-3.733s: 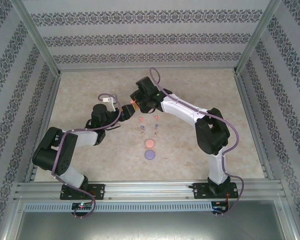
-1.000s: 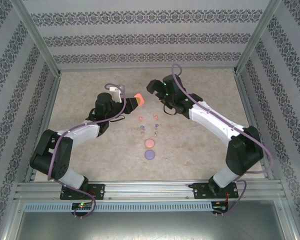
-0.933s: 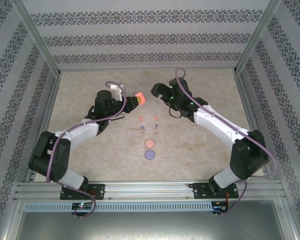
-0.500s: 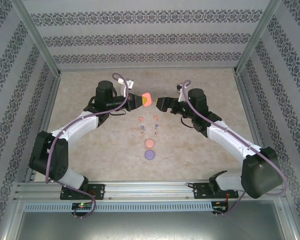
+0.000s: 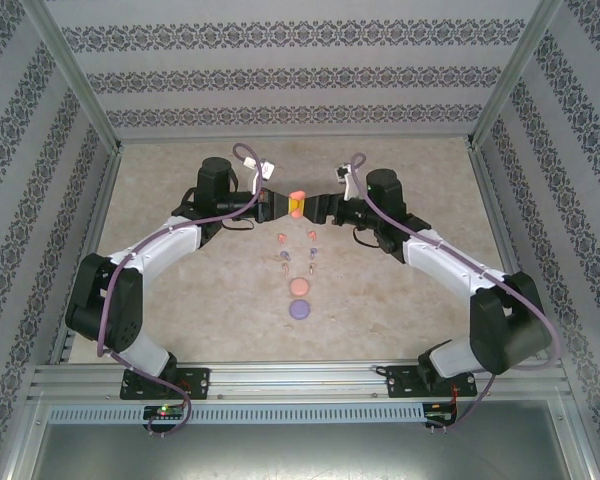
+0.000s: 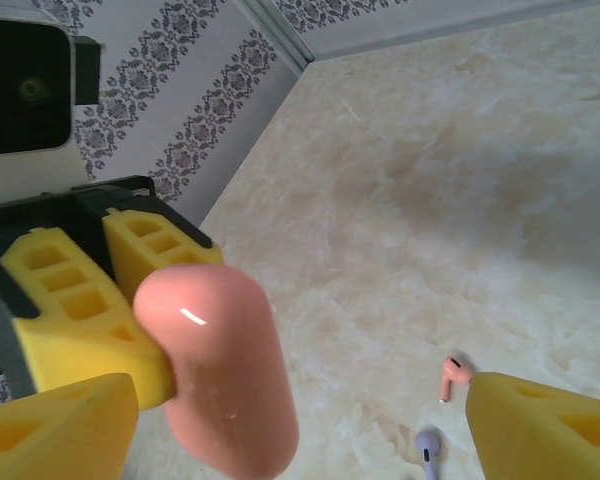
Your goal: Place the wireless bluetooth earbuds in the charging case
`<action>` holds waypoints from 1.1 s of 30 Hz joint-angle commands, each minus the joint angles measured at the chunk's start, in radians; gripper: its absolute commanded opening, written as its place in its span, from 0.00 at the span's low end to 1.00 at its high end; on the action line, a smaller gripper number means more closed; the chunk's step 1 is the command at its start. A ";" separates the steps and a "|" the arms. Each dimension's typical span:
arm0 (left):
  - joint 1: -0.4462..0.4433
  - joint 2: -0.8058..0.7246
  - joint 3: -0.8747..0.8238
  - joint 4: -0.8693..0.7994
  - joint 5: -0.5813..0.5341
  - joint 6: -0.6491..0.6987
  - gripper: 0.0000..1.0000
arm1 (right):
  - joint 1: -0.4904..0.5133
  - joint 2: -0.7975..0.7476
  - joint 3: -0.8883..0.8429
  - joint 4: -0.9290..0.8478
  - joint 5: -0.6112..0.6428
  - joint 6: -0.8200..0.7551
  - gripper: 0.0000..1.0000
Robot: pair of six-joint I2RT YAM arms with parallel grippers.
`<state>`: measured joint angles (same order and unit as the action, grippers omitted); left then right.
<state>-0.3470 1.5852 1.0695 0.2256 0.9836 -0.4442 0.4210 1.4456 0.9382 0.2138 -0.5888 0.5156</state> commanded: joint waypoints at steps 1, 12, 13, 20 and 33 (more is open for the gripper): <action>0.001 -0.013 0.027 -0.009 0.035 0.030 0.00 | -0.001 0.032 0.037 0.008 -0.004 -0.023 0.81; 0.003 -0.049 0.017 0.005 0.032 0.026 0.00 | -0.073 0.063 -0.045 0.033 0.013 0.018 0.68; 0.004 -0.050 0.014 0.010 0.029 0.025 0.00 | -0.076 0.050 -0.051 0.027 0.014 0.020 0.68; 0.008 -0.039 -0.007 0.047 0.028 0.010 0.00 | -0.076 -0.048 -0.078 0.015 -0.020 0.042 0.69; 0.008 -0.019 -0.058 0.284 0.023 -0.141 0.00 | -0.072 -0.007 -0.118 0.289 -0.176 0.235 0.64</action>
<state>-0.3405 1.5738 1.0355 0.3561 0.9939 -0.5152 0.3447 1.4155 0.8417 0.3618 -0.7094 0.6617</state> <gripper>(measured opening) 0.184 0.644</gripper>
